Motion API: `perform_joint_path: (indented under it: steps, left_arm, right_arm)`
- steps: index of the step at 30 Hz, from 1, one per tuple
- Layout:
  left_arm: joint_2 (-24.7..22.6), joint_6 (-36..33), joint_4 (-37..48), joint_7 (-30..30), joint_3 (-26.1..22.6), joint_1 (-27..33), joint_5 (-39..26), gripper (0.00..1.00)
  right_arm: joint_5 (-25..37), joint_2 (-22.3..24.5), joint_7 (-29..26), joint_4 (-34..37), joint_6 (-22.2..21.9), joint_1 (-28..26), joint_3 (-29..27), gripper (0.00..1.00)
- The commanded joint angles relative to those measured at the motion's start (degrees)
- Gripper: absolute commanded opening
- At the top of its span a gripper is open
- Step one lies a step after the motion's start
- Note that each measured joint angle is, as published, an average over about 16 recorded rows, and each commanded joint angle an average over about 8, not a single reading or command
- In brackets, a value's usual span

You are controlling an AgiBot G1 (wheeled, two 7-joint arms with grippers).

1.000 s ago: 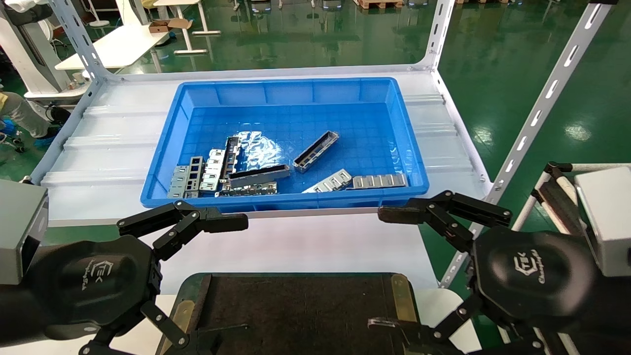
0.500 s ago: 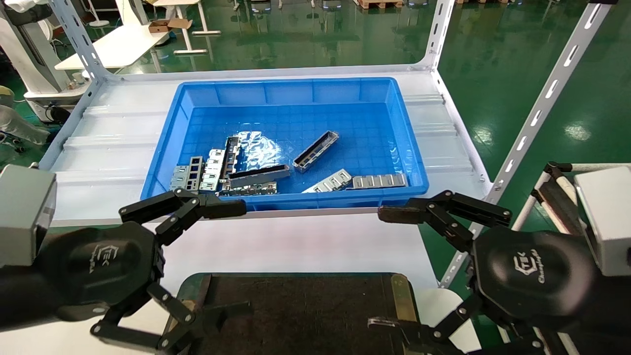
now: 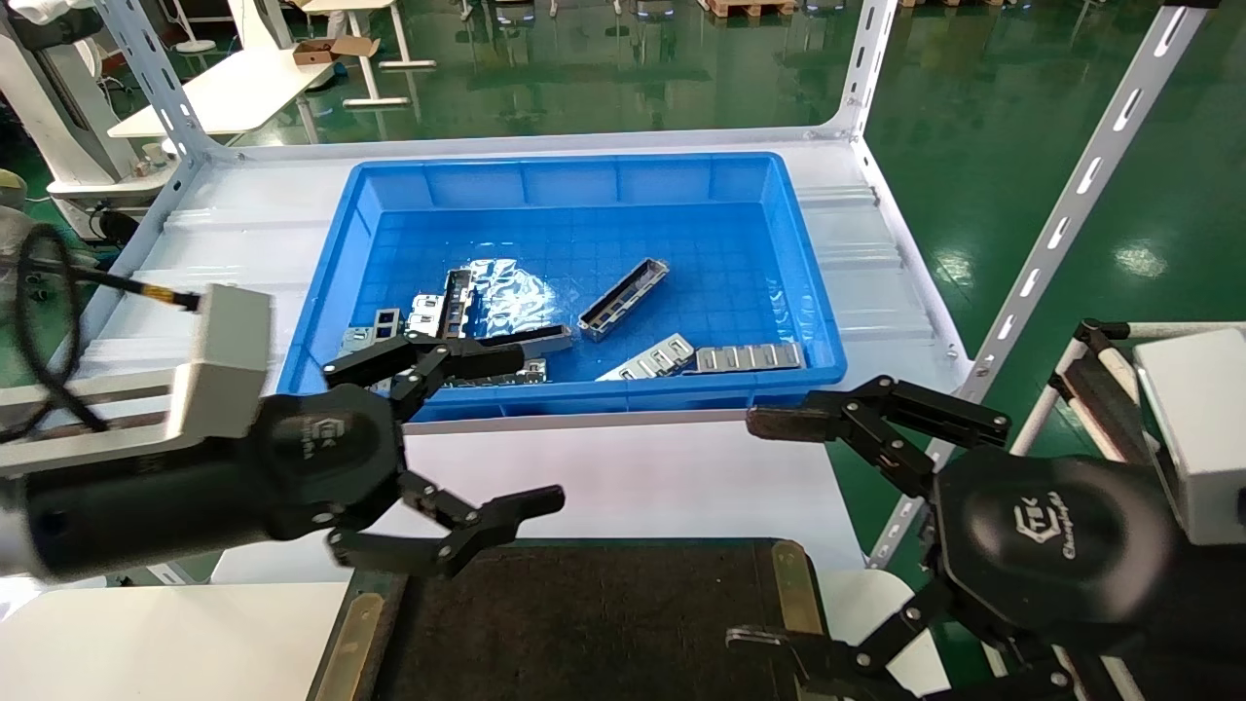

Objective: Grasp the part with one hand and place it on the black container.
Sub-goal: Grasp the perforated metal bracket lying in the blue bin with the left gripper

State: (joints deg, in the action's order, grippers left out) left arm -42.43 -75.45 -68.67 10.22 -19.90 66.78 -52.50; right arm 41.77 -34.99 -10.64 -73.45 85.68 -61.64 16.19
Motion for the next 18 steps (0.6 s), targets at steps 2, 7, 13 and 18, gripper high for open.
perform_joint_path:
  steps: [2, 7, 13, 18]
  left_arm:
    - [-1.92, 2.08, 1.49, -0.07, -1.13, 0.99, -2.45, 1.00]
    - [-5.73, 4.81, 5.83, -0.81, -2.76, 3.75, -5.84, 1.00]
    - [-10.53, 7.64, 12.29, -2.40, -4.50, 7.73, -9.45, 1.00]
    - [-15.02, 10.40, 19.00, -4.13, -5.86, 11.50, -12.38, 1.00]
  right_arm:
    - [-0.01, 0.01, 0.01, 0.00, -0.01, 0.00, 0.01, 1.00]
    - [-0.02, 0.01, 0.02, 0.00, -0.01, -0.01, 0.03, 1.00]
    - [-0.04, 0.02, 0.03, 0.00, -0.03, -0.01, 0.06, 1.00]
    - [-0.05, 0.03, 0.04, 0.00, -0.03, -0.02, 0.08, 1.00]
